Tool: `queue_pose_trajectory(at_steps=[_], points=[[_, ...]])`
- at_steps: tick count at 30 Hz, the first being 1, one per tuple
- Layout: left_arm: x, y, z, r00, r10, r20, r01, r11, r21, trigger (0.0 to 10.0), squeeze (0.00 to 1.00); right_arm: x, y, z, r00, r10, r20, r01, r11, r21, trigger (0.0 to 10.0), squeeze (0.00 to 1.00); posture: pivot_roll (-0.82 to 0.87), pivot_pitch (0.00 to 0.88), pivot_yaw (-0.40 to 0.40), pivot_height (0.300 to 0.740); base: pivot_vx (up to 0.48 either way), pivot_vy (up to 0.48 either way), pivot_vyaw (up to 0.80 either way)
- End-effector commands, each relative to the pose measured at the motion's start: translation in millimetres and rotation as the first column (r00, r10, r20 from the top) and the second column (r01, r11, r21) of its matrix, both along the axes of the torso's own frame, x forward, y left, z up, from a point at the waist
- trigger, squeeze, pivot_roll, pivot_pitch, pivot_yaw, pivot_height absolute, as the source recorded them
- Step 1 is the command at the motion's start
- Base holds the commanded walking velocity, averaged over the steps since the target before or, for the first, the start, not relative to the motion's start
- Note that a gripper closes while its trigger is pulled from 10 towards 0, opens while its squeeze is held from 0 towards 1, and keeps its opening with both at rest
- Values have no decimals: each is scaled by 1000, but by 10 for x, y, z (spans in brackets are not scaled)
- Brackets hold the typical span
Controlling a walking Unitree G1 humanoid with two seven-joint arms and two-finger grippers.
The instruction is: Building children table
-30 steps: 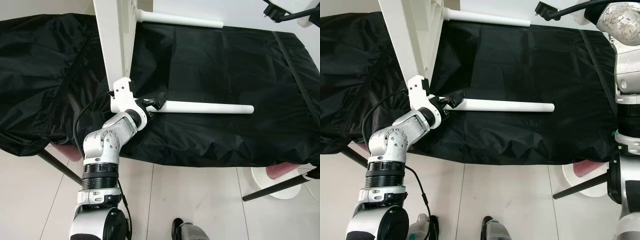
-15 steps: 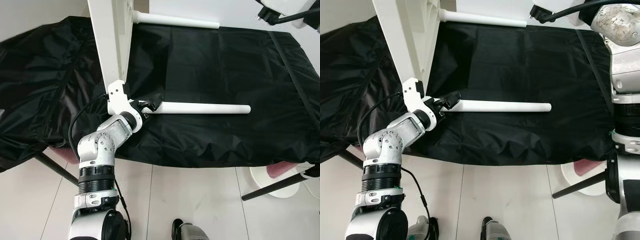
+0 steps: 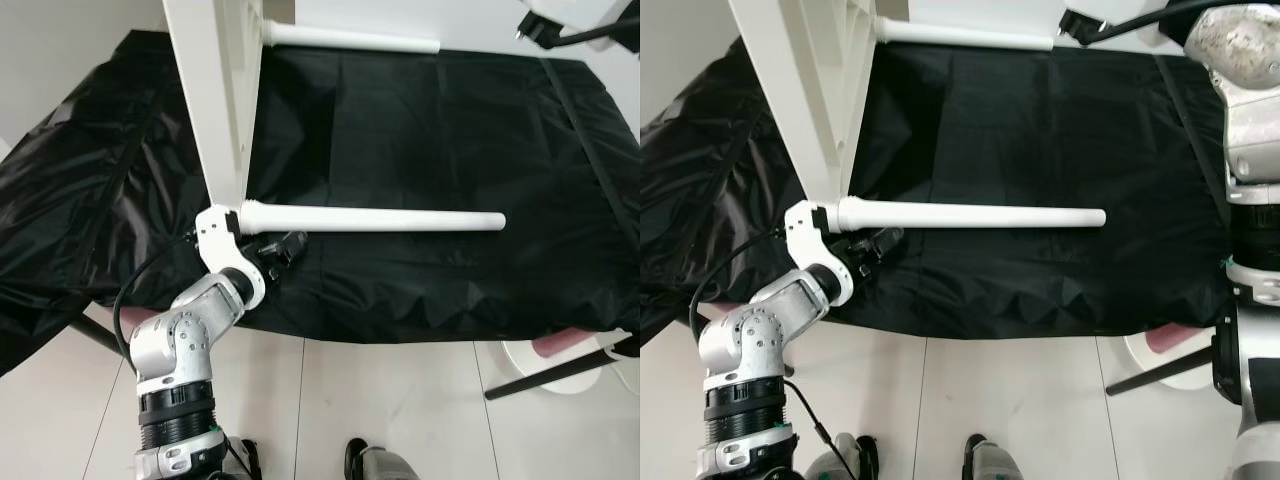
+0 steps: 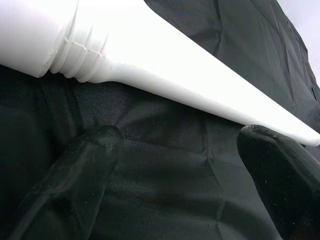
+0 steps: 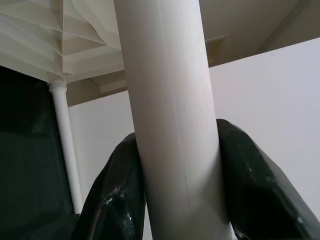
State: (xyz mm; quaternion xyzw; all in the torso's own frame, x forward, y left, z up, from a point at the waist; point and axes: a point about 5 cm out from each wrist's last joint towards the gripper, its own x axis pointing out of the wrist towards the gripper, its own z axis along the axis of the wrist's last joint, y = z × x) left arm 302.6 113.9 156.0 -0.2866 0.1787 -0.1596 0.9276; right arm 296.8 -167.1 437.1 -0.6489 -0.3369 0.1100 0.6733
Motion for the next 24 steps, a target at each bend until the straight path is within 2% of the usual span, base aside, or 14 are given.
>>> queue_pose_trajectory(at_steps=[1, 3, 4, 6, 9, 10, 11, 12, 13, 14, 18, 21, 23, 24], points=[[-257, 87, -753, 870, 219, -443, -142, 970, 199, 10000, 0, 28, -62, 57, 1000, -18, 16, 17, 998, 58, 10000, 0, 57, 189, 21, 740, 0, 0, 0], [-167, 66, -727, 866, 245, -436, -181, 966, 183, 10000, 0, 32, -43, 70, 1000, -10, 25, 9, 998, 57, 10000, 0, 57, 184, 17, 740, 0, 0, 0], [-167, 66, -727, 866, 245, -436, -181, 966, 183, 10000, 0, 32, -43, 70, 1000, -10, 25, 9, 998, 57, 10000, 0, 57, 184, 17, 740, 0, 0, 0], [-24, 27, -600, 876, 272, -398, -234, 962, 143, 10000, 0, 30, -24, 73, 1000, -3, 27, 1, 998, 57, 10000, 0, 52, 182, 13, 740, 0, 0, 0], [51, 6, -520, 881, 286, -376, -259, 958, 123, 10000, 0, 31, -19, 73, 1000, 1, 27, -2, 998, 58, 10000, 0, 53, 181, 13, 740, 0, 0, 0], [155, -42, -399, 889, 299, -347, -294, 953, 68, 10000, 0, 33, -13, 71, 1000, 3, 25, -5, 998, 57, 10000, 0, 48, 182, 11, 740, 0, 0, 0], [155, -42, -399, 889, 299, -347, -294, 953, 68, 10000, 0, 33, -13, 71, 1000, 3, 25, -5, 998, 57, 10000, 0, 48, 182, 11, 740, 0, 0, 0], [295, -123, -216, 897, 315, -311, -336, 942, -13, 10000, 0, 31, 0, 69, 1000, 8, 25, -9, 999, 54, 10000, 0, 49, 185, 12, 740, 0, 0, 0], [332, -151, -163, 899, 319, -302, -345, 938, -38, 10000, 0, 31, 4, 69, 1000, 10, 25, -11, 999, 53, 10000, 0, 49, 185, 12, 740, 0, 0, 0], [332, -151, -163, 899, 319, -302, -345, 938, -38, 10000, 0, 31, 4, 69, 1000, 10, 25, -11, 999, 53, 10000, 0, 49, 185, 12, 740, 0, 0, 0], [479, -318, 41, 902, 323, -286, -375, 915, -150, 10000, 0, 30, 33, 71, 999, 23, 27, -24, 998, 54, 10000, 0, 44, 195, 3, 740, 0, 0, 0], [489, -338, 58, 904, 320, -285, -373, 914, -158, 10000, 0, 31, 34, 71, 999, 24, 27, -25, 998, 54, 10000, 0, 44, 195, 3, 740, 0, 0, 0], [550, -493, 174, 911, 291, -291, -362, 904, -227, 10000, 0, 39, 56, 71, 999, 34, 25, -35, 998, 56, 10000, 0, 40, 201, 1, 740, 0, 0, 0], [550, -493, 174, 911, 291, -291, -362, 904, -227, 10000, 0, 39, 56, 71, 999, 34, 25, -35, 998, 56, 10000, 0, 40, 201, 1, 740, 0, 0, 0]])
